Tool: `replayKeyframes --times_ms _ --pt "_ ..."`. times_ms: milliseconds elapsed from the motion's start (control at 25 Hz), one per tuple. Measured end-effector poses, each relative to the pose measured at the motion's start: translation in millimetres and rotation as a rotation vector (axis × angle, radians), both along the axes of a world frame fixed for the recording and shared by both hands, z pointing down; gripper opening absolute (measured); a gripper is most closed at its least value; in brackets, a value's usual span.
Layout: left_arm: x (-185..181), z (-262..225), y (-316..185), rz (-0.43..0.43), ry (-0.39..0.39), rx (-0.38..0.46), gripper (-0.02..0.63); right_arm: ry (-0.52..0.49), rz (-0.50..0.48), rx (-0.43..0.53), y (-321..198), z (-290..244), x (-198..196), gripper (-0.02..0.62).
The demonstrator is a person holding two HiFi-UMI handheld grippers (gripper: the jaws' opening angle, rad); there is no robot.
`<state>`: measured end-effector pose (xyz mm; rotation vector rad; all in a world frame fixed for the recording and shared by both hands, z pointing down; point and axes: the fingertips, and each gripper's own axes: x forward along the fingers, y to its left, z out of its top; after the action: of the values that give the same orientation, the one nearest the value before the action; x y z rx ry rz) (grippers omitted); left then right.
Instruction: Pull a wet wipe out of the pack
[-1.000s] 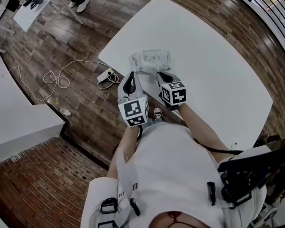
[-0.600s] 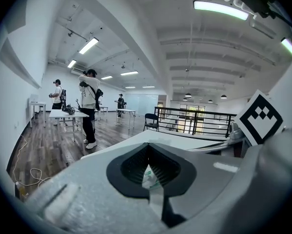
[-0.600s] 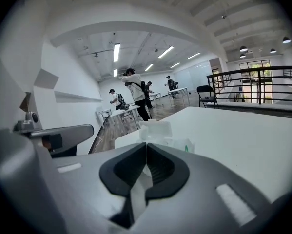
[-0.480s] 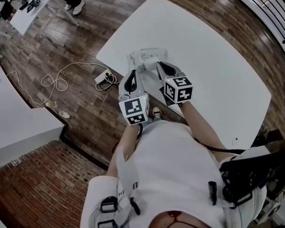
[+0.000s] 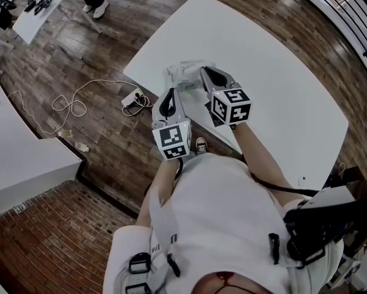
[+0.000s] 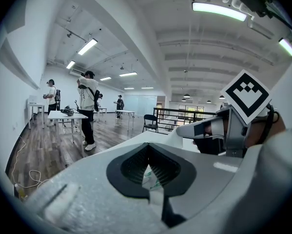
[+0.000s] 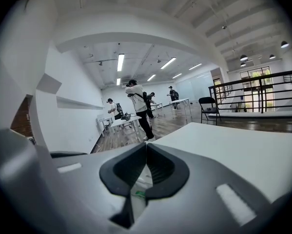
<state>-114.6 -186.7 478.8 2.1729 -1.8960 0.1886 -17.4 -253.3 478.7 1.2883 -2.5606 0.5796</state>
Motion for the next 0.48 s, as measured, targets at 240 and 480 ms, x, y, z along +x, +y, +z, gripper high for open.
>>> replayKeyframes --times_ms 240,480 --pt "1.6 1.9 0.8 0.01 0.005 -0.009 0.002 -0.027 0.001 0.064 -1.0 -27.6 -1.5 0.008" --pt "6.1 1.8 0.2 0.021 0.007 -0.009 0.002 -0.072 0.025 0.12 -2.0 -56.9 5.0 0.008"
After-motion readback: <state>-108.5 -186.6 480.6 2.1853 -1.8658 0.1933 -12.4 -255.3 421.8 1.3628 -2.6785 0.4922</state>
